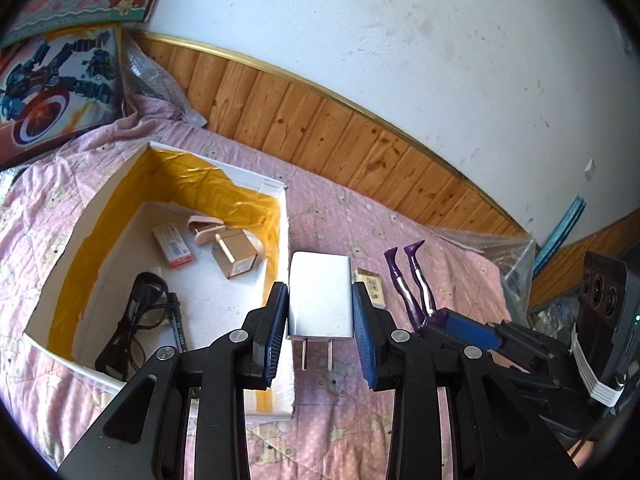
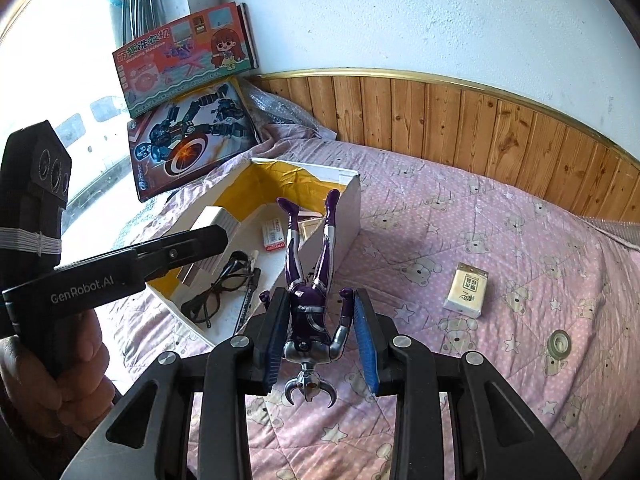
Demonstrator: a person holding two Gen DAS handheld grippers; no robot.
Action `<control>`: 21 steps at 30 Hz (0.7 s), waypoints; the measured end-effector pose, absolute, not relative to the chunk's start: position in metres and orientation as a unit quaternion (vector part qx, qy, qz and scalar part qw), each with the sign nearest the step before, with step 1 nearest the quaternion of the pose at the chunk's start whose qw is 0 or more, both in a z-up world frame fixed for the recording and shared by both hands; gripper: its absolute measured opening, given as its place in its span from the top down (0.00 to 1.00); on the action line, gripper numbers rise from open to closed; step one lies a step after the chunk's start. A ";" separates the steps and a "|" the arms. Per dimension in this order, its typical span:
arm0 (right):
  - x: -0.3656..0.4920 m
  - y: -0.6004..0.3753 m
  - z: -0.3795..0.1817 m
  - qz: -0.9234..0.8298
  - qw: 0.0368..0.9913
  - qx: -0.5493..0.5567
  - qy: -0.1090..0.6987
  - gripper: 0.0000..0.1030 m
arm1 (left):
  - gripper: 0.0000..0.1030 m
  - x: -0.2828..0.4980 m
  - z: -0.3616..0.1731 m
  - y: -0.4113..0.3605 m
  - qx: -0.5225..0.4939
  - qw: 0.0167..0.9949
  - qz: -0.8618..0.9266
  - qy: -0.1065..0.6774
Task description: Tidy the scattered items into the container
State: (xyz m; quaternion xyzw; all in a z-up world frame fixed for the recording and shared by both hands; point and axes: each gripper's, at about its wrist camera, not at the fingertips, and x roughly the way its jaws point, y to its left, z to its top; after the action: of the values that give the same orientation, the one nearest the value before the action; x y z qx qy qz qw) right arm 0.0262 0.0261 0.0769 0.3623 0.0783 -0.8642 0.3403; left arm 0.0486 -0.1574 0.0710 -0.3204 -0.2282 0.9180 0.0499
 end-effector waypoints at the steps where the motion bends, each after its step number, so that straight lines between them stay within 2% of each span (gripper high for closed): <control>1: 0.028 0.023 0.079 -0.864 0.342 0.361 0.080 0.67 | 0.68 0.050 0.072 -0.161 -0.319 0.048 0.918 -0.233; 13: 0.034 -0.010 0.088 -0.856 0.365 0.360 0.074 0.67 | 0.68 0.056 0.074 -0.199 -0.304 0.034 0.905 -0.295; 21: 0.022 -0.044 0.094 -0.849 0.379 0.362 0.064 0.67 | 0.68 0.047 0.047 -0.225 -0.330 0.006 0.877 -0.348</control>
State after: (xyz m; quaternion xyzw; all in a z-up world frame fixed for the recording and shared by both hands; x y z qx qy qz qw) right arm 0.0218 -0.0437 0.0942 0.3619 0.0644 -0.8493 0.3790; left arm 0.0470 -0.2248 0.0466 -0.3299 -0.3483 0.8774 0.0061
